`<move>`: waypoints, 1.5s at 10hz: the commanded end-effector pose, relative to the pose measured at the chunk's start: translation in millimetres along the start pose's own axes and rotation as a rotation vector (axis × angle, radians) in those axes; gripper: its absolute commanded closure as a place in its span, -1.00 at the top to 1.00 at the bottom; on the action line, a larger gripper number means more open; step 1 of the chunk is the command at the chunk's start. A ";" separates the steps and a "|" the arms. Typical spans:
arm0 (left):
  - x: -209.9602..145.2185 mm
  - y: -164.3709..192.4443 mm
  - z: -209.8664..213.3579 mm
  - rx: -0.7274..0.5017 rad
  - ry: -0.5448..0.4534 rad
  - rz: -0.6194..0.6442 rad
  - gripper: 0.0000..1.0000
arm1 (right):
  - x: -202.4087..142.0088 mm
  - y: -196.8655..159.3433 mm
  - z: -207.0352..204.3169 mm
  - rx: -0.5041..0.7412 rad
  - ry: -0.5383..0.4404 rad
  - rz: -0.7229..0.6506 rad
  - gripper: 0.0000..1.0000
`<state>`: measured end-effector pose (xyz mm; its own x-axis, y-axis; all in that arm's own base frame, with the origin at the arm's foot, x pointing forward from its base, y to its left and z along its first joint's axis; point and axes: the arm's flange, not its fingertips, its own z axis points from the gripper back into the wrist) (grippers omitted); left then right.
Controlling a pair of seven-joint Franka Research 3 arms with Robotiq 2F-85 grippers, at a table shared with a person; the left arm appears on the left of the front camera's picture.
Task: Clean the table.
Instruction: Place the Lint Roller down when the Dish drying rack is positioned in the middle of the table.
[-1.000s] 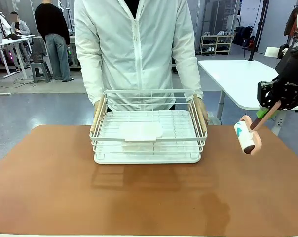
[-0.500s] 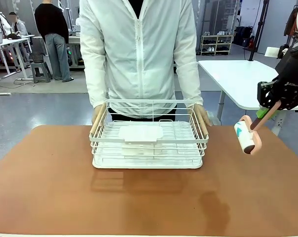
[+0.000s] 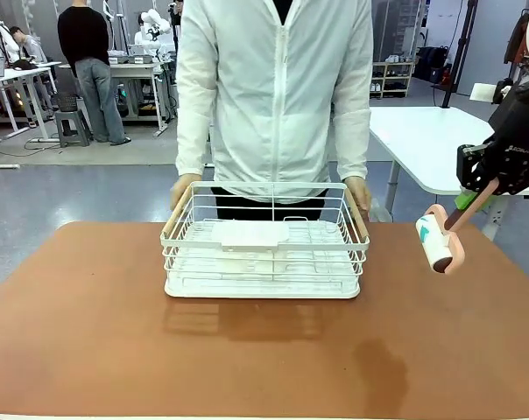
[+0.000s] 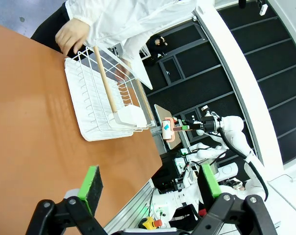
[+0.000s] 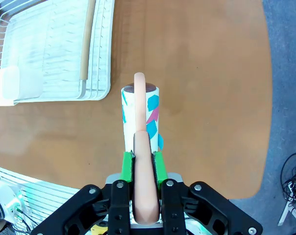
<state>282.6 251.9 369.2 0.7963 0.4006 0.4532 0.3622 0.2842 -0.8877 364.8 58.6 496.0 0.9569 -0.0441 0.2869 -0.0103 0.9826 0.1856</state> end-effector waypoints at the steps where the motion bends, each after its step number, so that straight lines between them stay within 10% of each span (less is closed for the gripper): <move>1: -0.7 -0.3 2.4 -0.018 -0.010 -0.014 1.00 | 2.5 2.6 2.7 -0.003 0.005 0.003 -0.58; 15: -0.7 -0.3 2.4 -0.018 -0.010 -0.014 1.00 | 0.0 0.0 0.0 0.000 0.000 0.000 -0.58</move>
<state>282.6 251.9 369.2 0.7963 0.4006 0.4532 0.3622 0.2842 -0.8877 364.8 58.3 495.7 0.9571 -0.0449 0.2863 -0.0096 0.9825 0.1860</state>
